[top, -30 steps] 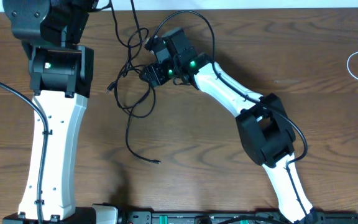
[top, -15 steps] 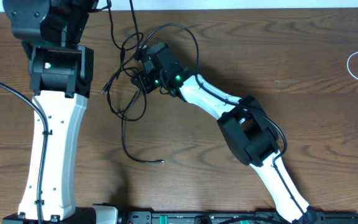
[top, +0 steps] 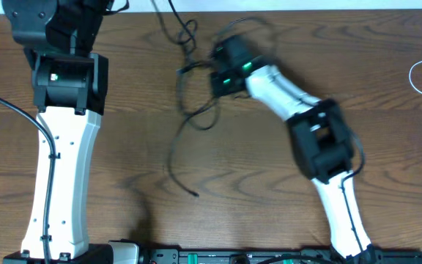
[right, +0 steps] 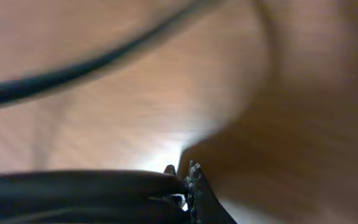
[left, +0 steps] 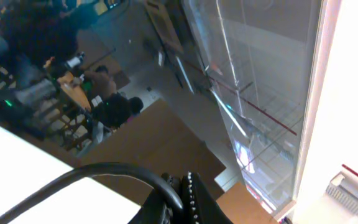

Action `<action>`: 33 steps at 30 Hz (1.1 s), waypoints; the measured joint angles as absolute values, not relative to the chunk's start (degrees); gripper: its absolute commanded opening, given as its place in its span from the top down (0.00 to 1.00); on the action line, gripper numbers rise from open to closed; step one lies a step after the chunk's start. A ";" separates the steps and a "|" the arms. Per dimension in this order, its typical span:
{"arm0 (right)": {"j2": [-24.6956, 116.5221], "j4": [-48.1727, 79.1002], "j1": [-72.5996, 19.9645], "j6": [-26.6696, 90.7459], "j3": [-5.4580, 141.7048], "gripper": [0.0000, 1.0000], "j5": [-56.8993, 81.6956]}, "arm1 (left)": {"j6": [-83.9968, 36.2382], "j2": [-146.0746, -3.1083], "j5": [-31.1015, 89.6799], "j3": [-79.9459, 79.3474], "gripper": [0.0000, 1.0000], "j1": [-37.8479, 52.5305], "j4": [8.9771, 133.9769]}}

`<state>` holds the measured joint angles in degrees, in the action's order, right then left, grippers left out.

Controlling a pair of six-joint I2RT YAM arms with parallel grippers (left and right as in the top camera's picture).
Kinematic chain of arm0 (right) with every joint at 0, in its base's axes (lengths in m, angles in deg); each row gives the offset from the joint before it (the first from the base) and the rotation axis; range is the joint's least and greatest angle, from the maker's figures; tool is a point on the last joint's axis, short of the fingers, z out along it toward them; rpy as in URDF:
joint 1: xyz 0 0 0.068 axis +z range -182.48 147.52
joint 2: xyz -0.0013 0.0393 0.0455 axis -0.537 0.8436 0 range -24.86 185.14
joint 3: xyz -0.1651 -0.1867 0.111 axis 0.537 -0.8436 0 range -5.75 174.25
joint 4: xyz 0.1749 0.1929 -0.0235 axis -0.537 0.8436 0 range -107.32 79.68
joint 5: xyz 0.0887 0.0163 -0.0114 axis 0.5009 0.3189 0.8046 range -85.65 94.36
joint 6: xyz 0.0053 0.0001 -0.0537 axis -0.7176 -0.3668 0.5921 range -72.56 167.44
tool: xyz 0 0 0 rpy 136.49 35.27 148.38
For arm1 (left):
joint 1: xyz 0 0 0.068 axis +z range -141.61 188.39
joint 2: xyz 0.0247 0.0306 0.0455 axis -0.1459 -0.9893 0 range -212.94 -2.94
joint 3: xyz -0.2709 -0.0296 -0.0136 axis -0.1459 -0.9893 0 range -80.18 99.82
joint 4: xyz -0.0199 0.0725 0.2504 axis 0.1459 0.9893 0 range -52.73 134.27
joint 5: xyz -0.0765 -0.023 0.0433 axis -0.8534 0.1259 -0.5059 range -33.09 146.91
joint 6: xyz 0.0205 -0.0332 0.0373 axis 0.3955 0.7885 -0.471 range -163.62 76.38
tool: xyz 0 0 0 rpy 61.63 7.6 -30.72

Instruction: Untangle cables

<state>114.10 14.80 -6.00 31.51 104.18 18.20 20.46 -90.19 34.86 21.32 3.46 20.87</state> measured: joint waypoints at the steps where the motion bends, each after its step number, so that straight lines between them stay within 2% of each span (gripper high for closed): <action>1: 113.72 16.20 -8.14 31.54 104.18 0.99 16.45 | 20.44 -90.19 34.97 21.32 0.93 3.75 20.78; 9: 112.48 23.50 -22.31 33.09 104.29 0.99 8.61 | 20.44 -90.19 35.80 21.32 0.92 6.81 20.89; 17: 111.87 29.70 -28.43 36.63 104.46 0.99 10.40 | 19.12 -90.16 36.11 21.32 0.93 11.99 23.40; 22: 111.63 33.68 -29.54 41.57 104.64 0.99 13.17 | 11.98 -90.16 36.37 21.32 0.93 13.19 35.47; 27: 111.47 35.89 -29.59 44.61 104.70 0.99 15.18 | -1.95 -90.16 37.46 21.32 0.93 13.17 52.49; 33: 109.94 37.94 -29.96 50.92 104.29 0.99 24.36 | -17.75 -90.16 42.16 21.40 0.92 13.21 74.26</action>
<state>109.94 37.94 -29.96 50.92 104.29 24.36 -17.75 -90.16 42.16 21.40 13.21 74.26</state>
